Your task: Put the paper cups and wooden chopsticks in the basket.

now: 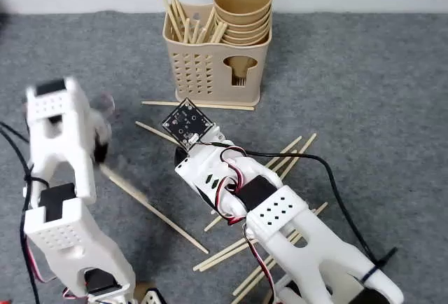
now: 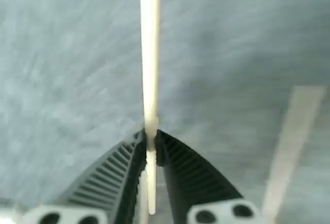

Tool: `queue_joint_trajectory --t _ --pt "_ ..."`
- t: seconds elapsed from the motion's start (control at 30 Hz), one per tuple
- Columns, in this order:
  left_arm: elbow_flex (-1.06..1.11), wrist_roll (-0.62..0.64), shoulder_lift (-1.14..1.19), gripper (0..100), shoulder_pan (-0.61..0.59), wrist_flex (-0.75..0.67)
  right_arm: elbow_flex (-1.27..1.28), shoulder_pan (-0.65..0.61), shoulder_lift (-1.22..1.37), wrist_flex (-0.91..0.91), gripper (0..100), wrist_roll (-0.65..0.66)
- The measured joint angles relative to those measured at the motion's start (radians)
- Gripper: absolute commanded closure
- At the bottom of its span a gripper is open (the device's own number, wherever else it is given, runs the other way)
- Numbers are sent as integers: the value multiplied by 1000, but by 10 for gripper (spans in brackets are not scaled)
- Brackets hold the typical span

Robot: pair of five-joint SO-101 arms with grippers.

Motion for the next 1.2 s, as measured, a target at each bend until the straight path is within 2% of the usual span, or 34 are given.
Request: queue_joint_trajectory --t 0.27,0.4,0.57,0.8,0.97,1.2 --pt "-703 -359 0 988 98 49 0 0 0 0 920 0" --pt "-891 -483 0 988 175 -64 0 0 0 0 920 0" --pt "-928 -548 3 988 261 -311 0 0 0 0 920 0" --pt "-928 -562 69 988 385 -542 0 0 0 0 920 0" --pt "-928 -562 180 988 440 -594 0 0 0 0 920 0" --pt "-991 -562 315 988 448 -629 0 0 0 0 920 0"
